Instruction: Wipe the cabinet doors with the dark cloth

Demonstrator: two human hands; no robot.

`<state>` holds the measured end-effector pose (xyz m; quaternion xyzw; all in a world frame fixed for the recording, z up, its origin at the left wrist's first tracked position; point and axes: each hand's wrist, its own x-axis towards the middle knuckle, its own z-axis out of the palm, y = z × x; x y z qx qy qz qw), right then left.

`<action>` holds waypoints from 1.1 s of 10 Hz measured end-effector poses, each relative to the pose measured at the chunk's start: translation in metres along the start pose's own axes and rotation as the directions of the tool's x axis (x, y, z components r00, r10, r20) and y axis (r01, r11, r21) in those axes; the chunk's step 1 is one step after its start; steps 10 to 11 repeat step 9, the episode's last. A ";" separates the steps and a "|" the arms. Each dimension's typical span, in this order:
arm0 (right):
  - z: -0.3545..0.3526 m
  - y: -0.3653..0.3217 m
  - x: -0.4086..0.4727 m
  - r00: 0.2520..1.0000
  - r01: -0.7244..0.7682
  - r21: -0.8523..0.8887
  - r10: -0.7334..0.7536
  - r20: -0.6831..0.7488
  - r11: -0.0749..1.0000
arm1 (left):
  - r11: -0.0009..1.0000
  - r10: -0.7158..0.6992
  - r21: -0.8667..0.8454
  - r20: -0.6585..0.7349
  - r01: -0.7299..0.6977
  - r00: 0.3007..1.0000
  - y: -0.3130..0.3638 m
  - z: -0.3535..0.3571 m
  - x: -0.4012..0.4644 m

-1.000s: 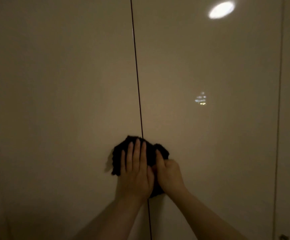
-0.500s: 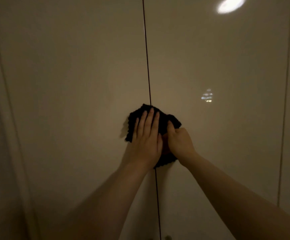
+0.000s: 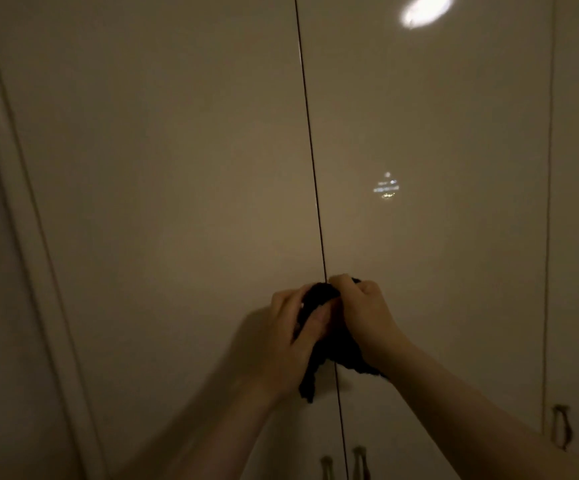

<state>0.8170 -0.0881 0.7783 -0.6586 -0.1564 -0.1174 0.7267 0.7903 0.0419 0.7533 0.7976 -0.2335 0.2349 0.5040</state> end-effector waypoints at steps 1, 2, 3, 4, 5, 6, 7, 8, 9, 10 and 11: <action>0.001 0.004 -0.006 0.992 -0.116 0.080 0.120 -0.050 0.990 | 0.997 -0.074 -0.007 0.151 0.076 0.986 0.003 -0.005 -0.009; -0.007 0.002 -0.016 0.992 -0.123 0.058 0.125 -0.035 0.991 | 0.929 -0.239 -0.190 0.352 0.319 0.905 0.003 -0.002 -0.011; -0.022 -0.009 -0.022 0.995 -0.090 0.109 0.085 0.051 0.990 | 0.784 -0.355 -0.326 0.463 0.529 0.812 -0.001 0.011 -0.016; -0.046 -0.023 -0.022 0.976 -0.100 0.263 0.042 0.216 0.960 | 0.636 -0.361 -0.410 0.592 0.654 0.721 0.000 0.026 -0.023; -0.074 -0.033 -0.031 0.865 -0.205 0.305 0.026 0.501 0.930 | 0.560 -0.340 -0.516 0.571 0.648 0.748 0.012 0.052 -0.033; -0.103 -0.030 -0.042 0.766 -0.278 0.224 0.075 0.639 0.934 | 0.575 -0.354 -0.604 0.425 0.552 0.833 0.025 0.084 -0.041; -0.144 -0.024 -0.048 0.738 -0.311 0.055 0.204 0.644 0.949 | 0.548 -0.479 -0.667 0.245 0.505 0.843 0.038 0.112 -0.050; -0.166 -0.012 -0.056 0.769 -0.247 -0.115 0.267 0.580 0.962 | 0.556 -0.523 -0.681 0.159 0.477 0.837 0.054 0.127 -0.059; -0.175 -0.007 -0.061 0.864 -0.115 -0.311 0.250 0.438 0.943 | 0.536 -0.577 -0.732 0.045 0.420 0.816 0.079 0.136 -0.059; -0.175 -0.007 -0.061 0.864 -0.115 -0.311 0.250 0.438 0.943 | 0.536 -0.577 -0.732 0.045 0.420 0.816 0.079 0.136 -0.059; -0.175 -0.007 -0.061 0.864 -0.115 -0.311 0.250 0.438 0.943 | 0.536 -0.577 -0.732 0.045 0.420 0.816 0.079 0.136 -0.059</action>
